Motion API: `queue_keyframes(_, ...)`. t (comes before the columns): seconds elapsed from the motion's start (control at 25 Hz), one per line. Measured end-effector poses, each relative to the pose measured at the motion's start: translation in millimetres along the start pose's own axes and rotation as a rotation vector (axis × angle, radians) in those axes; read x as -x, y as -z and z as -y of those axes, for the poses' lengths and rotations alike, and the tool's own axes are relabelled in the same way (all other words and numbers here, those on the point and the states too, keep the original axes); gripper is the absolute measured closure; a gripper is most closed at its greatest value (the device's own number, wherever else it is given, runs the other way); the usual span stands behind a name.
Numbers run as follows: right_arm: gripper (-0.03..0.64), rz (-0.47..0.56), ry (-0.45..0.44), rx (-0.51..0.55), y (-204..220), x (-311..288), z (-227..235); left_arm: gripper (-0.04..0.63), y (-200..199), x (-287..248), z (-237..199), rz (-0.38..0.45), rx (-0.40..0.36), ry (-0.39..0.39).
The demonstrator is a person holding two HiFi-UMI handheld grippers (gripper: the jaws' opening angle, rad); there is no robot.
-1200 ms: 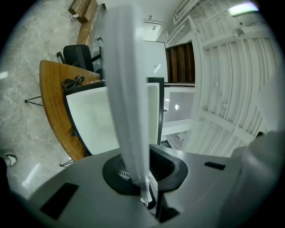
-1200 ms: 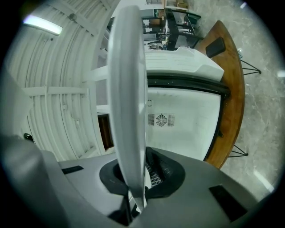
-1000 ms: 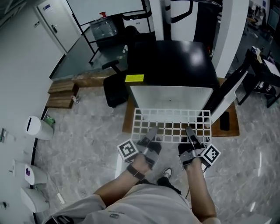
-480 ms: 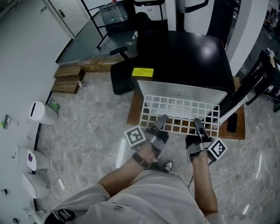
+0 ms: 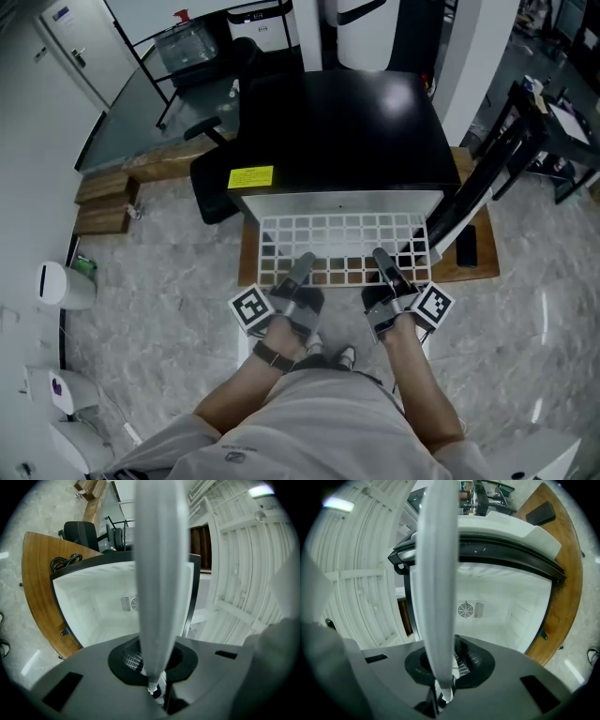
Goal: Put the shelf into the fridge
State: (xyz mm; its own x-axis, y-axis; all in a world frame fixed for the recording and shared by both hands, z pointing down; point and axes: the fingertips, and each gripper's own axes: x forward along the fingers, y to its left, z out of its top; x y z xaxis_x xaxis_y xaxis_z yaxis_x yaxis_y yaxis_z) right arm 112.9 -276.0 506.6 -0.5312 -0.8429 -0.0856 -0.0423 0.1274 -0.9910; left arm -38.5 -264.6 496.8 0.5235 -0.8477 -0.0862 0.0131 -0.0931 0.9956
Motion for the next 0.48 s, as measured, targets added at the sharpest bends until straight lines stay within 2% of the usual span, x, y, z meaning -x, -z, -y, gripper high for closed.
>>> queue_keyframes(0.16, 0.569, 0.001, 0.015, -0.018, 1.4, 0.7, 2.5, 0.568, -2.0, 1.7, -2.8, -0.004, -0.014, -0.006)
queue_keyframes(0.28, 0.569, 0.01, 0.03, -0.018, -3.7, 5.0, -0.2, 0.568, 0.6, -4.6, -1.7, -0.026, -0.03, 0.025)
queue_keyframes(0.48, 0.569, 0.025, 0.017, -0.026, -4.1, 2.3, 1.6, 0.568, 1.0, -3.9, 0.1, -0.016, 0.001, 0.01)
